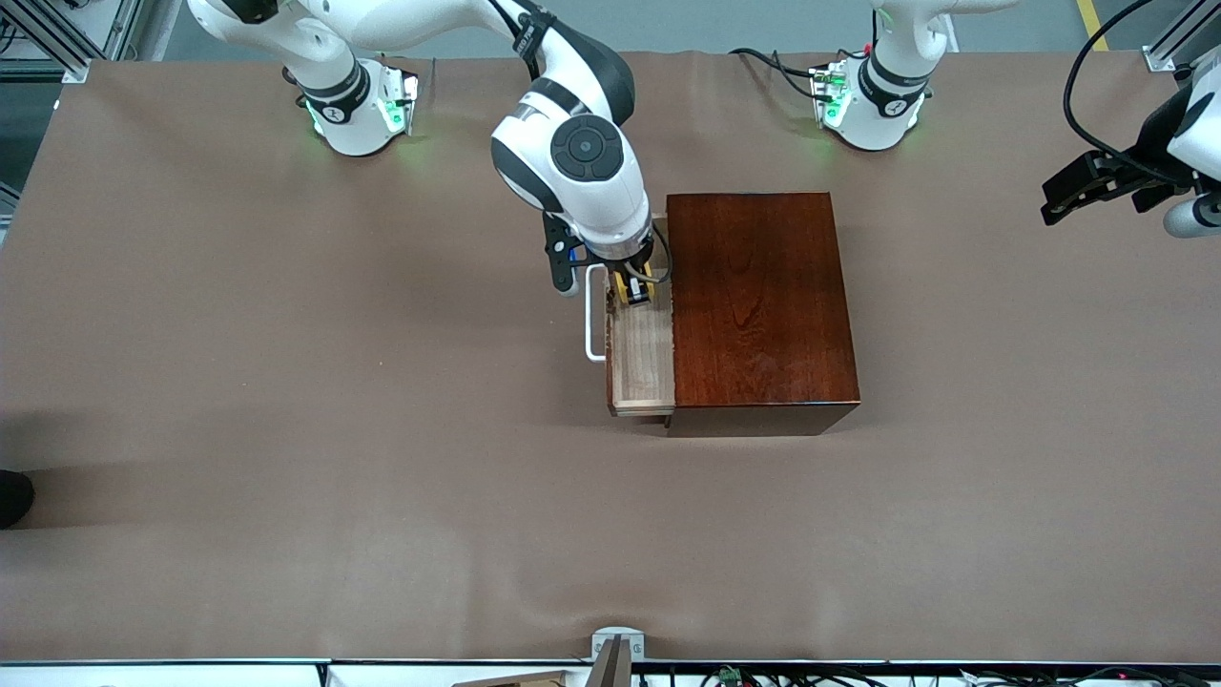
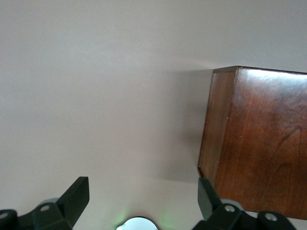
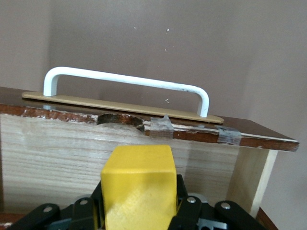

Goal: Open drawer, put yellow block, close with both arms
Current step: 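Lower the cube into the drawer while the left gripper moves onto the box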

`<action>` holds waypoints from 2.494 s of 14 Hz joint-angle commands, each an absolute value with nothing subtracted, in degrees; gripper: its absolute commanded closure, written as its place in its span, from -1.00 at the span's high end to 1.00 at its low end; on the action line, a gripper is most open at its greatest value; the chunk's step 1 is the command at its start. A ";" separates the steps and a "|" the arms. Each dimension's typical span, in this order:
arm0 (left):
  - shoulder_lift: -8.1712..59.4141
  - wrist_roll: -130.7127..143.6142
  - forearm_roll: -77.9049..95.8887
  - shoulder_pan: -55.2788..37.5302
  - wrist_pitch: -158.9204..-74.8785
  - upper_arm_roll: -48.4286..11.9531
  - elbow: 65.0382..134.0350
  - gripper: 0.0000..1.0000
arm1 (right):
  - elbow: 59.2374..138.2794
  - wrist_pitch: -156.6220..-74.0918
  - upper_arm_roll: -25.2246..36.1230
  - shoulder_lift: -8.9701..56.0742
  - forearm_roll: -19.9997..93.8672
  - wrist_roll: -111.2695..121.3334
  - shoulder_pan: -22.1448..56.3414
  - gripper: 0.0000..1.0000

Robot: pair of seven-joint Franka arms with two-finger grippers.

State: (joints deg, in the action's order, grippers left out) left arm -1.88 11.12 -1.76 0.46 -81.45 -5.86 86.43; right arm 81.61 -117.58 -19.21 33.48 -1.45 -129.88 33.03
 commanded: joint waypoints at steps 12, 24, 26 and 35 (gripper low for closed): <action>2.10 21.95 1.58 0.00 -81.30 -14.40 81.57 1.00 | 79.80 -117.77 -18.90 37.35 -6.59 -132.80 35.42 -0.63; 16.51 52.63 1.06 -12.55 -88.94 -18.37 72.25 1.00 | 79.72 -117.69 -18.90 37.27 -6.50 -133.24 35.16 -0.55; 17.58 54.57 0.97 -14.41 -90.78 -17.93 72.16 1.00 | 79.72 -117.69 -18.90 37.27 -6.50 -133.24 35.07 -0.49; 19.34 57.04 0.97 -16.44 -94.83 -18.02 72.16 1.00 | 79.89 -117.69 -18.90 37.27 -6.50 -133.24 34.54 0.17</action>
State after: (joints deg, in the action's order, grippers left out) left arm 18.55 56.27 0.72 -15.64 -94.96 -18.43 73.98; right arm 81.20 -118.30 -18.84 36.54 -4.91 -132.11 34.66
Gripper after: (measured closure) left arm 0.000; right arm 0.441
